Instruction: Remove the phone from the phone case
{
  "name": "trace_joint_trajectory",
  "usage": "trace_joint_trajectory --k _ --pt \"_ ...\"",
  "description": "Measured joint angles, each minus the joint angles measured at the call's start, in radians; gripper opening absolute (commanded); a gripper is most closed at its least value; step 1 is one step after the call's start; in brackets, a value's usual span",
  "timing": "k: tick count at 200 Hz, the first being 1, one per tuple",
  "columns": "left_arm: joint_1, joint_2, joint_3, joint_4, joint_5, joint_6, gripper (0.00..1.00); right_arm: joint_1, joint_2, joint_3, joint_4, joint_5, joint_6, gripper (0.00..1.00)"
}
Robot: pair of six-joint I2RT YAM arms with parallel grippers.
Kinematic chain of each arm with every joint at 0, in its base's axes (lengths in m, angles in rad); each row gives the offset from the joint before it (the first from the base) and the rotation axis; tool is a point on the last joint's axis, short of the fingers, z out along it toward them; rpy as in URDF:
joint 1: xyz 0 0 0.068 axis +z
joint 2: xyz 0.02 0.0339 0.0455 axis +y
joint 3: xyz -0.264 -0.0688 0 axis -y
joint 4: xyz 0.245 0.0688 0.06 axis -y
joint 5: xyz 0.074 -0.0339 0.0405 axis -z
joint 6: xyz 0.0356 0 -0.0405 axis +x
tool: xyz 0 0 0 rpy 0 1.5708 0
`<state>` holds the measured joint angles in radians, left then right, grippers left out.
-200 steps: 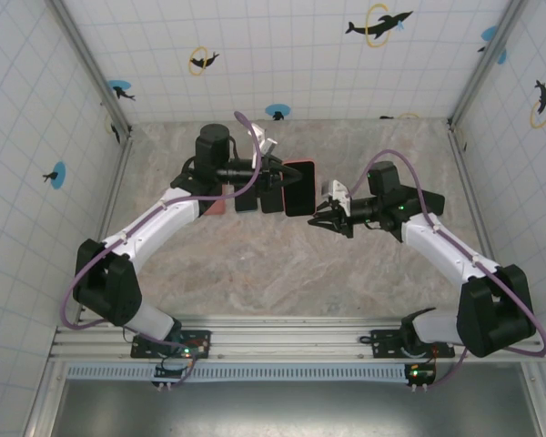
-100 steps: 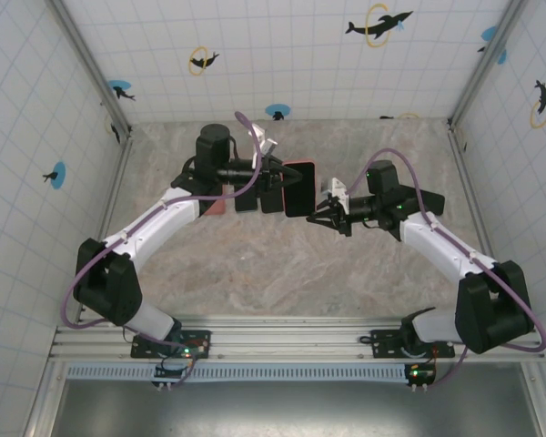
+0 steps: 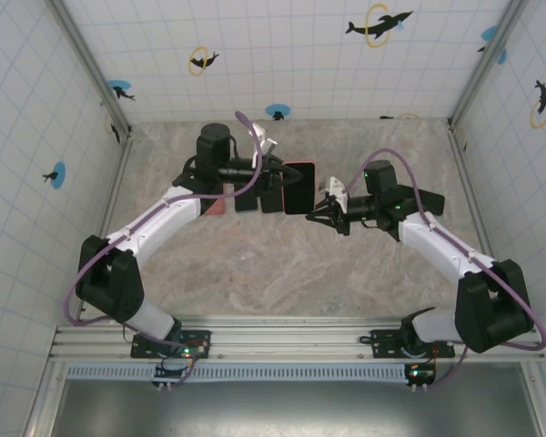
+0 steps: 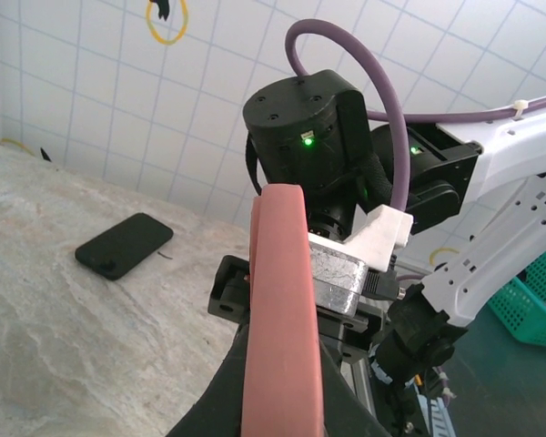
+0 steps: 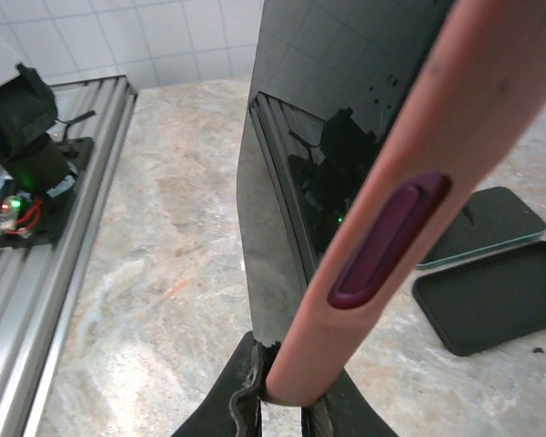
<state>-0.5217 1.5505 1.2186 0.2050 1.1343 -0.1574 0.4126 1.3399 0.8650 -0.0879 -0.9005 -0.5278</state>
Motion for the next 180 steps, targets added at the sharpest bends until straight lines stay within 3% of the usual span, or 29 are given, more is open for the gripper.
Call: trace_joint_trajectory --k 96,143,163,180 --pt "-0.001 0.002 0.0 0.142 -0.082 -0.115 0.0 0.015 -0.01 0.0 0.174 0.247 -0.018 0.06" --pt "-0.048 0.006 -0.002 0.063 -0.027 -0.141 0.0 0.008 -0.016 0.011 0.382 0.206 0.073 0.07" --pt "-0.047 0.006 -0.003 0.065 -0.031 -0.151 0.0 -0.003 -0.02 0.011 0.378 0.172 0.101 0.15" --pt "-0.031 0.006 -0.01 0.08 -0.043 -0.158 0.0 -0.035 -0.035 0.007 0.353 0.13 0.127 0.28"
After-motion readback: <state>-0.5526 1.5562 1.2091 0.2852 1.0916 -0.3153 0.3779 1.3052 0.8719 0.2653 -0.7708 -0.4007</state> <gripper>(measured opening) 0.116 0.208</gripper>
